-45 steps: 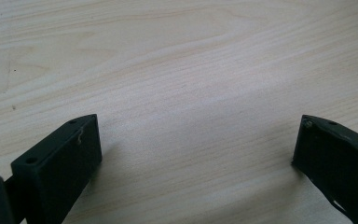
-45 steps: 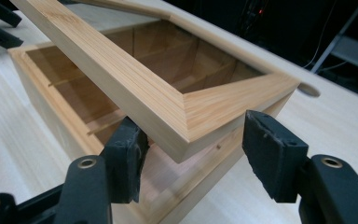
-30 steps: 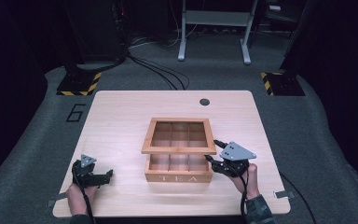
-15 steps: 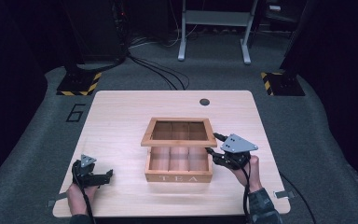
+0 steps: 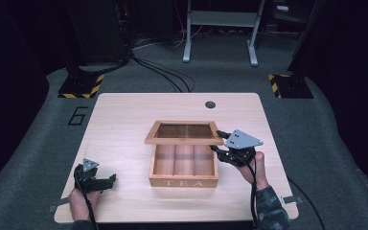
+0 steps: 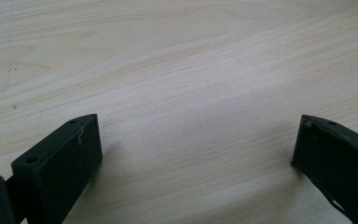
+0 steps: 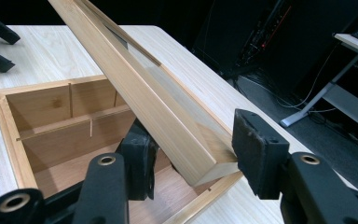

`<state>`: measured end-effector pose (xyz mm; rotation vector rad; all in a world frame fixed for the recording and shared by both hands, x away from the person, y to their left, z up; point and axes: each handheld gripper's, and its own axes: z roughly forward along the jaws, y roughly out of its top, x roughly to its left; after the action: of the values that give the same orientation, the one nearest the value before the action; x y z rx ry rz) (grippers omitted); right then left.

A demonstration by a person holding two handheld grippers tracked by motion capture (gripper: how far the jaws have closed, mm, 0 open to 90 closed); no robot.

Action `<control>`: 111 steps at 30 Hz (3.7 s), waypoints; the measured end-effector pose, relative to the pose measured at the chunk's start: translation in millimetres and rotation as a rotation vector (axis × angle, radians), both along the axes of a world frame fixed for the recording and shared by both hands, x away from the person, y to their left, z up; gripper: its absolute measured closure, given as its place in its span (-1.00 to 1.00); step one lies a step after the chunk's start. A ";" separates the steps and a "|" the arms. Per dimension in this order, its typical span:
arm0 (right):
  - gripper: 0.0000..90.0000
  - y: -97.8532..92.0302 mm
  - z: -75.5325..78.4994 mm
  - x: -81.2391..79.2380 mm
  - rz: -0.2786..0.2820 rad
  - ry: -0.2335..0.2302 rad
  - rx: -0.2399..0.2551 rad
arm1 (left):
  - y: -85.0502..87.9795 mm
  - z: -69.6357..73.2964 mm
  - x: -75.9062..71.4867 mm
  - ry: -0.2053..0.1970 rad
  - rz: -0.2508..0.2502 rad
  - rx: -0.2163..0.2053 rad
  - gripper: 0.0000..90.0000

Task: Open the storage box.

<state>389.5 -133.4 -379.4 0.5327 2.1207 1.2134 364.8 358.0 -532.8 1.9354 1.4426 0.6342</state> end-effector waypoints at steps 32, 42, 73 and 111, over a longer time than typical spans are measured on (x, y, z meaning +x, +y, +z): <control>0.31 -8.1 43.0 54.1 0.028 0.073 0.071 | 0.2 0.0 -0.1 0.000 -0.002 0.002 -0.98; 0.35 -9.2 49.0 67.0 0.017 0.086 0.090 | 0.2 0.0 -0.1 0.000 -0.002 0.002 -0.98; 0.36 -10.4 54.2 78.1 0.016 0.108 0.110 | 0.4 0.0 -0.1 0.002 -0.002 0.002 -0.98; 0.36 -9.8 54.0 76.3 0.013 0.109 0.103 | 0.4 0.1 -0.1 0.002 -0.003 0.003 -0.98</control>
<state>465.8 -143.3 -325.3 0.6445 2.1636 1.3344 364.8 358.4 -532.8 1.9403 1.4410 0.6332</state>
